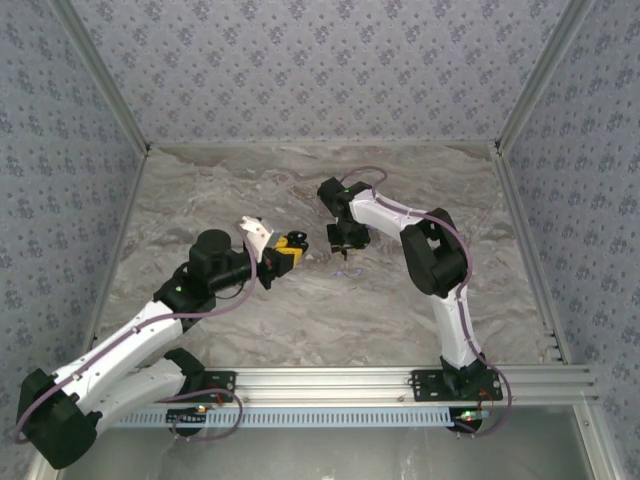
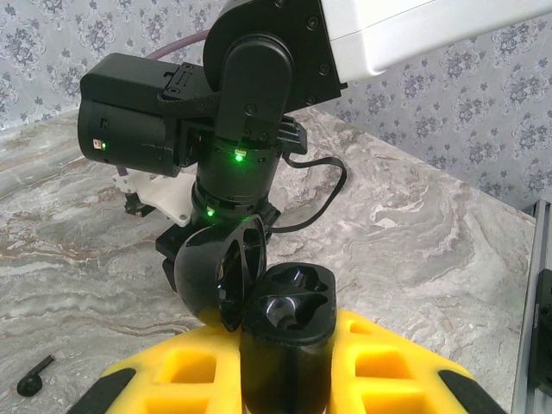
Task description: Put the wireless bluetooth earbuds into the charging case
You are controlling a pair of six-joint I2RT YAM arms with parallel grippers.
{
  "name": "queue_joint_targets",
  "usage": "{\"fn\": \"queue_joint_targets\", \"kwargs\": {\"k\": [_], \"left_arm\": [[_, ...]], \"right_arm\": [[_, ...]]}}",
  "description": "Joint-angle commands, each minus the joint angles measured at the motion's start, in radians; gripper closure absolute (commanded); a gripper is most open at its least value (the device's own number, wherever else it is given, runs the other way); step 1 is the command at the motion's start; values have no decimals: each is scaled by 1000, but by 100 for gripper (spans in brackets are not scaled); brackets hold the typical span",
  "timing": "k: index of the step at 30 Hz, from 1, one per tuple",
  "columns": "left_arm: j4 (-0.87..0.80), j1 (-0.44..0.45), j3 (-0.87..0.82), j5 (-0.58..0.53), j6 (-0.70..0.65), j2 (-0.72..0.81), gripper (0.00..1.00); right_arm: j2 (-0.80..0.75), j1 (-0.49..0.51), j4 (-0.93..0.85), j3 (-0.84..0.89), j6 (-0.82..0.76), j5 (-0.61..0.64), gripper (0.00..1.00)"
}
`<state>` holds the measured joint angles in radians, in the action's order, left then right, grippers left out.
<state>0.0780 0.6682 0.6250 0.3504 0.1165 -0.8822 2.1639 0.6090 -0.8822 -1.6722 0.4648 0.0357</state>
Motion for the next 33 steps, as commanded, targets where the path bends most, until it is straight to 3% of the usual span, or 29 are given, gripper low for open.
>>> {"fn": "queue_joint_targets", "kwargs": {"k": [1, 12, 24, 33], "left_arm": [[9, 5, 18, 0, 2, 19, 81], [9, 5, 16, -2, 2, 26, 81], [9, 5, 12, 0, 6, 35, 81], [9, 5, 5, -24, 21, 18, 81]], "right_arm": [[-4, 2, -7, -1, 32, -14, 63], [28, 19, -39, -27, 37, 21, 65], [66, 27, -49, -39, 36, 32, 76], [-28, 15, 26, 37, 19, 31, 79]]}}
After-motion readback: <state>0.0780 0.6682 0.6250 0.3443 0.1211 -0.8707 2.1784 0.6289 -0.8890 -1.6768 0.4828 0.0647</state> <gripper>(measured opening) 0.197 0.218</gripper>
